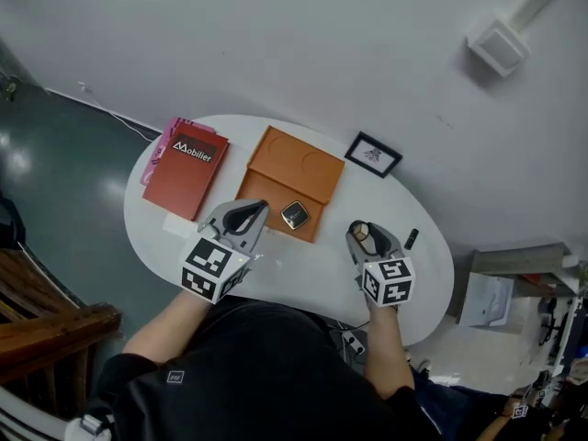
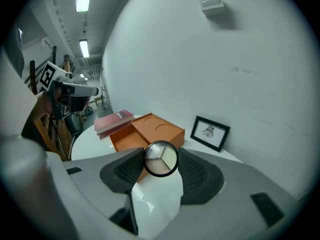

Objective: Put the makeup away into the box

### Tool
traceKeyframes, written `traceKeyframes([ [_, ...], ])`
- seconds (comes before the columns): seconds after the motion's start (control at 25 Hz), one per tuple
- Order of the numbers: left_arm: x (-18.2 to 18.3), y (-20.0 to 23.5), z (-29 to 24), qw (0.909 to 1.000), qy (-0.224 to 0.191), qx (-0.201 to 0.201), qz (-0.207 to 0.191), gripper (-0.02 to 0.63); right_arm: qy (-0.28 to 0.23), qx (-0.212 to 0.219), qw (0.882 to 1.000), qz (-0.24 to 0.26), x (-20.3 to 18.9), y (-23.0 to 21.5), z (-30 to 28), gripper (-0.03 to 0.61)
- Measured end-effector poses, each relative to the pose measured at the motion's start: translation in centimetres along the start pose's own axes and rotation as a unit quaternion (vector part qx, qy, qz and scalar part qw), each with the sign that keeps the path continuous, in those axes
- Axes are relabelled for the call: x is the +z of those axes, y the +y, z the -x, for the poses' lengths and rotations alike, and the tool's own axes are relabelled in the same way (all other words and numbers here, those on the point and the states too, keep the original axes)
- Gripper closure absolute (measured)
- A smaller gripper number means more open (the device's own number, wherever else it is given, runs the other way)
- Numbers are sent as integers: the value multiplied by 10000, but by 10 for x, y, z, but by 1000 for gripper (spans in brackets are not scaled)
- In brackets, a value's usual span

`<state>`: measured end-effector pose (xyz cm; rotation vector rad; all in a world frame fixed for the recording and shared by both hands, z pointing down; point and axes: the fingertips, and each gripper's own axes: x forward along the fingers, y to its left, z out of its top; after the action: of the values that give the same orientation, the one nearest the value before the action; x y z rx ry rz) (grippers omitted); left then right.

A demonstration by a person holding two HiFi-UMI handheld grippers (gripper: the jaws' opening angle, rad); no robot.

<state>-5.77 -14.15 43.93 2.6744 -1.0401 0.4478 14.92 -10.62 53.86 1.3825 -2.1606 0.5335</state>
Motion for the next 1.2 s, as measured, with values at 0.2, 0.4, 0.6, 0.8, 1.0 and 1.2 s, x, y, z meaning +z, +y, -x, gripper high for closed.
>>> traceKeyframes([
  [0.2, -11, 54, 40, 9994, 50, -341, -64, 600, -31, 103, 9999, -18, 41, 80, -42, 348],
  [0.4, -18, 73, 55, 9982, -13, -594, 97, 600, 184, 202, 9996, 40, 50, 130, -74, 348],
  [0.6, -14, 74, 59, 9967, -119, -776, 199, 600, 473, 339, 9981, 218, 45, 154, -99, 348],
  [0.8, -18, 86, 59, 9972, -93, -713, 197, 600, 823, 488, 9953, 170, 28, 154, -137, 348],
  [1.0, -21, 88, 55, 9972, -29, -667, 345, 600, 1252, 489, 9909, -1, -1, 153, -174, 348],
  [1.2, -24, 91, 52, 9974, -5, -575, 424, 600, 1678, 520, 9844, -98, -20, 151, -192, 348],
])
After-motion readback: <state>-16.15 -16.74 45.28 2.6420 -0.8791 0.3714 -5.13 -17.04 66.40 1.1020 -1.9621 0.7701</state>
